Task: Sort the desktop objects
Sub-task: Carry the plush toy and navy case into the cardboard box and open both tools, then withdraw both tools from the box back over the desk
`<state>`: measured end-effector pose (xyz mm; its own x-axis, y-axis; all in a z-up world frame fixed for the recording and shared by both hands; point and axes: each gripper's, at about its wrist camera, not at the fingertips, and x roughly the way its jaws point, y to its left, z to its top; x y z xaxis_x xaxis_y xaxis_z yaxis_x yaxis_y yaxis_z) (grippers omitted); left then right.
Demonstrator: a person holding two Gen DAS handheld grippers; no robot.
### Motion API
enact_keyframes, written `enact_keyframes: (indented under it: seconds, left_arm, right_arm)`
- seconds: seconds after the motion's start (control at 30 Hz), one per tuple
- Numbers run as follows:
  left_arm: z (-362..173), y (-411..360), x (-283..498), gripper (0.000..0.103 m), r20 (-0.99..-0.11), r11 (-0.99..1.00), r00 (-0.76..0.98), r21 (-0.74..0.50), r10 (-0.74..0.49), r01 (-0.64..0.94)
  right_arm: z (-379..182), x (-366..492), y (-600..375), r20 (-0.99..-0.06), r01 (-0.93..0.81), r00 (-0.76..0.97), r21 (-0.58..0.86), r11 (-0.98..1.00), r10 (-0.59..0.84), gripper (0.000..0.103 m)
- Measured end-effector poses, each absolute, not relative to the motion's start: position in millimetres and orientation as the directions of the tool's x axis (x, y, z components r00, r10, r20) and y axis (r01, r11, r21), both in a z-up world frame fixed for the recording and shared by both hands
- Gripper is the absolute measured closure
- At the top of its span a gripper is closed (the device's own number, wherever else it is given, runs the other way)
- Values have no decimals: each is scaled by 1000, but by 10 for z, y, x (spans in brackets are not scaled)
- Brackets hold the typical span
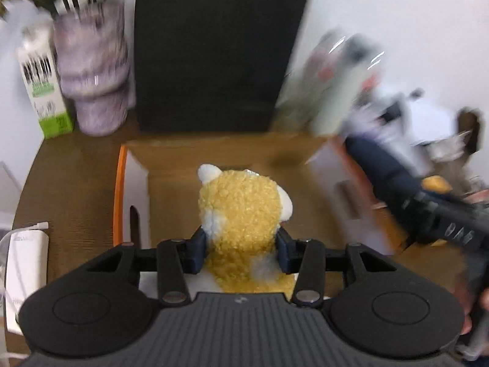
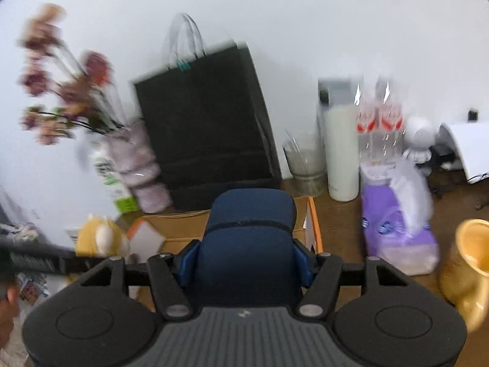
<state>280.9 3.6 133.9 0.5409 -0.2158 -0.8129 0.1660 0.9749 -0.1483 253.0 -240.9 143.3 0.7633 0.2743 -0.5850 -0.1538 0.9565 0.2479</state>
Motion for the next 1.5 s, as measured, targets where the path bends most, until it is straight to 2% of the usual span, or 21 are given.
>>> enact_keyframes:
  seconds: [0.07, 0.17, 0.3, 0.37, 0.43, 0.5, 0.63, 0.73, 0.87, 0.93, 1.0, 1.13, 1.2, 1.3, 1.5]
  left_arm:
    - [1057, 39, 3090, 58, -856, 985, 489, -120, -166, 124]
    - [789, -58, 3345, 57, -865, 988, 489, -48, -115, 146]
    - [562, -60, 3559, 52, -874, 986, 469, -64, -129, 153]
    - [564, -54, 3591, 45, -872, 985, 470, -62, -133, 163]
    - [604, -29, 3548, 43, -869, 980, 470, -77, -156, 183]
    - [661, 39, 3517, 34, -866, 977, 469, -91, -173, 193]
    - [878, 130, 3459, 31, -842, 982, 510, -110, -175, 156]
    - [1050, 234, 3283, 24, -827, 987, 539, -124, -160, 102]
    - [1214, 309, 2757, 18, -779, 991, 615, -132, -125, 33]
    - [1272, 339, 2379, 13, -743, 990, 658, -140, -123, 28]
    - [1300, 388, 1955, 3, -698, 985, 701, -166, -148, 42]
    - [1285, 457, 1141, 0, -635, 977, 749, -197, -188, 78]
    - [1233, 495, 749, 0, -596, 976, 779, -201, -193, 88]
    - [1002, 504, 221, 0, -547, 973, 811, -198, -209, 118]
    - [440, 391, -344, 0, -547, 963, 797, -219, -255, 157]
  right_arm:
    - [1274, 2861, -2243, -638, -137, 735, 193, 972, 230, 42]
    - [974, 3264, -2004, -717, -136, 676, 108, 985, 172, 42]
    - [632, 3626, -1869, -790, -105, 607, 26, 994, 84, 41]
    - [608, 3621, -1837, -789, -110, 612, -18, 994, 53, 38]
    - [630, 3613, -1873, -790, -108, 609, 10, 994, 74, 37]
    - [693, 3574, -1919, -778, -113, 620, 41, 993, 103, 37]
    - [904, 3456, -1992, -758, -107, 643, 57, 993, 113, 30]
    - [1051, 3264, -2046, -748, -131, 649, 71, 989, 140, 27]
    - [1191, 2762, -2165, -706, -165, 679, 121, 979, 202, 19]
    - [1205, 2430, -2219, -684, -197, 686, 156, 968, 250, 18]
    - [1195, 2074, -2259, -663, -235, 690, 174, 956, 290, 18]
    - [1141, 1296, -2325, -617, -289, 718, 157, 944, 323, 13]
    - [1075, 907, -2370, -593, -298, 735, 152, 942, 328, 6]
    - [886, 479, -2401, -584, -312, 736, 155, 937, 341, 6]
    - [405, -131, -2402, -598, -282, 739, 143, 949, 310, 6]
